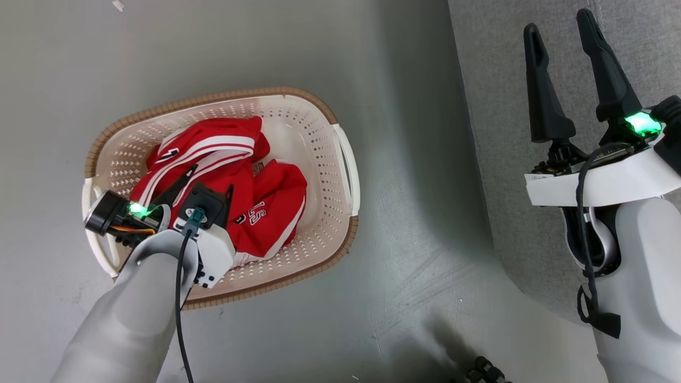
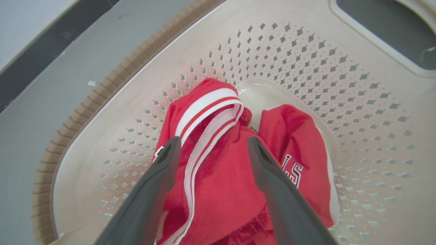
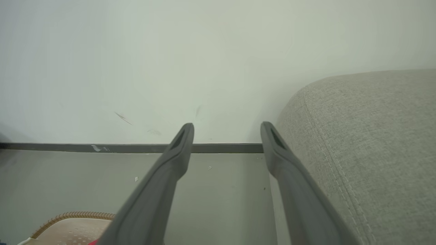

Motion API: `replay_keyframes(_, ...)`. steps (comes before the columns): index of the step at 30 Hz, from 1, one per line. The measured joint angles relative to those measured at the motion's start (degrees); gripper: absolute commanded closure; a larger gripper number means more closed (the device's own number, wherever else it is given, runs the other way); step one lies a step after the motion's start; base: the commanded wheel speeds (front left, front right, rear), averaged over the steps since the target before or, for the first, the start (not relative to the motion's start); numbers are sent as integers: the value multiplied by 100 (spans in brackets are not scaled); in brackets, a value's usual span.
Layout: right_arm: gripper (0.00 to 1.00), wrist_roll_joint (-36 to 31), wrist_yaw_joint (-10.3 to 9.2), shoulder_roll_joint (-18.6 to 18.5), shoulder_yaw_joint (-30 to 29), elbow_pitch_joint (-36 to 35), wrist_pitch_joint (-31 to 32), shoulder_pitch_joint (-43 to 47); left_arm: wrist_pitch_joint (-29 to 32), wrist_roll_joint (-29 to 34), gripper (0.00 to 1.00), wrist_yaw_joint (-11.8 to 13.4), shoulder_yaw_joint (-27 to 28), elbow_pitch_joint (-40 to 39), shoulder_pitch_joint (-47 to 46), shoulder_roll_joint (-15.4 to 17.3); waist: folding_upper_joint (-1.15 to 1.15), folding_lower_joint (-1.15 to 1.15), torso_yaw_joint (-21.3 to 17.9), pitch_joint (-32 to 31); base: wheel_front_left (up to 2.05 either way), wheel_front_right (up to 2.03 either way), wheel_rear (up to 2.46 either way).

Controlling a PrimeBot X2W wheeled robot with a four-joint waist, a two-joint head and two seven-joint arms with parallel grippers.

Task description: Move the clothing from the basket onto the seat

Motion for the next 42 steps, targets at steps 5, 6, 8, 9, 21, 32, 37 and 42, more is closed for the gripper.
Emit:
replay_keyframes(5, 0, 62, 0, -1, 26, 1, 0, -94, 1, 58, 0, 2, 1, 157, -147, 32, 0, 0, -88, 180, 0, 0, 0)
replay_keyframes(6, 0, 89, 0, 0, 36, 2, 0, -96, 9, 67, 0, 2, 0, 213, -170, 49, 0, 0, -104, 214, 0, 0, 0)
replay_keyframes(8, 0, 109, 0, -1, 46, 3, 0, -118, 73, 99, 0, 10, 2, 293, -215, 93, 0, 0, -137, 279, 0, 0, 0)
replay_keyframes(9, 0, 136, 0, -1, 53, 9, 0, -159, 108, 102, 0, 10, 3, 323, -229, 105, 0, 0, -152, 310, 0, 0, 0)
replay_keyframes(21, 0, 198, 0, -1, 156, 10, 0, -418, 311, 155, 0, 207, 37, 665, -548, 158, 0, 0, -288, 605, 0, 0, 0)
replay_keyframes(32, 0, 197, 0, -1, 179, 15, 0, -551, 549, 249, 51, 311, 32, 1005, -726, 166, 0, 0, -362, 809, 0, 0, 0)
replay_keyframes(37, 0, 189, 0, -1, 155, 40, 0, -567, 511, 249, 100, 311, 27, 1028, -810, 126, 0, 0, -347, 837, 0, 0, 0)
replay_keyframes(42, 0, 188, 0, -2, 90, 85, 0, -686, 386, 241, 100, 303, 9, 1005, -818, 58, 0, 0, -302, 809, 0, 0, 0)
